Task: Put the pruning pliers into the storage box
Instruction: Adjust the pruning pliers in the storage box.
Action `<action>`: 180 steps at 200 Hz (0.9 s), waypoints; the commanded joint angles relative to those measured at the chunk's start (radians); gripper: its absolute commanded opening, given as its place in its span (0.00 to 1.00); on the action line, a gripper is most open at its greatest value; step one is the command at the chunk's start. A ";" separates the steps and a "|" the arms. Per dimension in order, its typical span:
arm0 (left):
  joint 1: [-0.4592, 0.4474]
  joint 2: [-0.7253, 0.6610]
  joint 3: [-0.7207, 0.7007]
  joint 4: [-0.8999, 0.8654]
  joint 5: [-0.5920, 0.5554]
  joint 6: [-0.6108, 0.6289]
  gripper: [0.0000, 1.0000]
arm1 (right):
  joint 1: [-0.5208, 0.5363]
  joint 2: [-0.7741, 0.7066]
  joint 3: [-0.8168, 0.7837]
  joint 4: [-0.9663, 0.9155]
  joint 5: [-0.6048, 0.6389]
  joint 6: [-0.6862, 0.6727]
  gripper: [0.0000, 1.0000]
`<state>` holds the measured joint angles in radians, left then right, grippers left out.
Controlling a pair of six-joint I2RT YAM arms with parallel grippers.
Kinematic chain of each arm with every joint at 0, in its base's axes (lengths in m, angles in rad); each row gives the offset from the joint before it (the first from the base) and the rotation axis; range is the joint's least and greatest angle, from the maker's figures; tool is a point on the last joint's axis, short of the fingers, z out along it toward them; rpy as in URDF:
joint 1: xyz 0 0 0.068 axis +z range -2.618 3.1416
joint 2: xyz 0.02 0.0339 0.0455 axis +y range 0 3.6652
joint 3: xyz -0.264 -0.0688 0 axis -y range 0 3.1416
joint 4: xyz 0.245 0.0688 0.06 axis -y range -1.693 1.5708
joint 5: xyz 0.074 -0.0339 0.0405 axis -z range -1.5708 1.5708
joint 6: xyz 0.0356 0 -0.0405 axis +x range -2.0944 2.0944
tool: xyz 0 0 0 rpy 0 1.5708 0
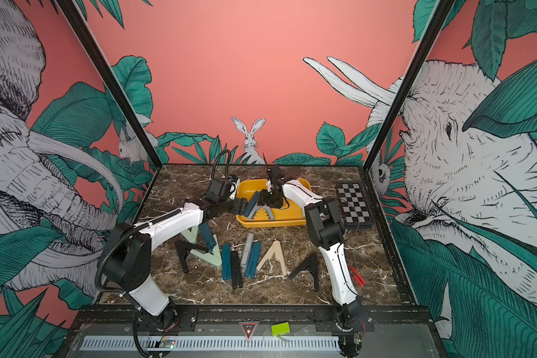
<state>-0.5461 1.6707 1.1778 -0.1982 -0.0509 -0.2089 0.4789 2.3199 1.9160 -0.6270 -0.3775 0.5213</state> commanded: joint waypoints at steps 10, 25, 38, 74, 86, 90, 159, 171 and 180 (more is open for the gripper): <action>0.006 -0.067 -0.026 -0.011 -0.015 0.003 0.88 | 0.006 0.003 0.008 0.016 -0.001 0.013 0.63; 0.006 -0.082 -0.041 -0.002 -0.021 0.002 0.88 | 0.002 -0.012 0.008 0.010 0.011 0.007 0.64; 0.006 -0.098 -0.053 -0.003 -0.019 0.000 0.88 | -0.003 -0.033 0.002 0.013 0.028 -0.003 0.65; -0.027 -0.157 -0.111 0.017 -0.050 -0.023 0.89 | -0.013 -0.128 -0.001 -0.009 0.133 -0.040 0.71; -0.058 -0.174 -0.127 0.015 -0.080 -0.025 0.90 | -0.014 -0.166 -0.008 -0.014 0.169 -0.050 0.72; -0.071 -0.179 -0.131 0.012 -0.088 -0.025 0.90 | -0.013 -0.178 -0.012 -0.016 0.178 -0.052 0.72; -0.314 -0.241 -0.203 -0.026 -0.071 -0.215 0.87 | -0.067 -0.430 -0.288 0.062 0.305 -0.029 0.73; -0.360 -0.223 -0.188 -0.062 -0.079 -0.227 0.86 | -0.086 -0.487 -0.359 0.095 0.319 -0.020 0.73; -0.385 -0.206 -0.175 -0.091 -0.082 -0.240 0.85 | -0.100 -0.527 -0.409 0.117 0.321 -0.017 0.73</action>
<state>-0.8753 1.4551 0.9848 -0.2134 -0.1310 -0.3737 0.4149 1.8725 1.6142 -0.5709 -0.1131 0.4889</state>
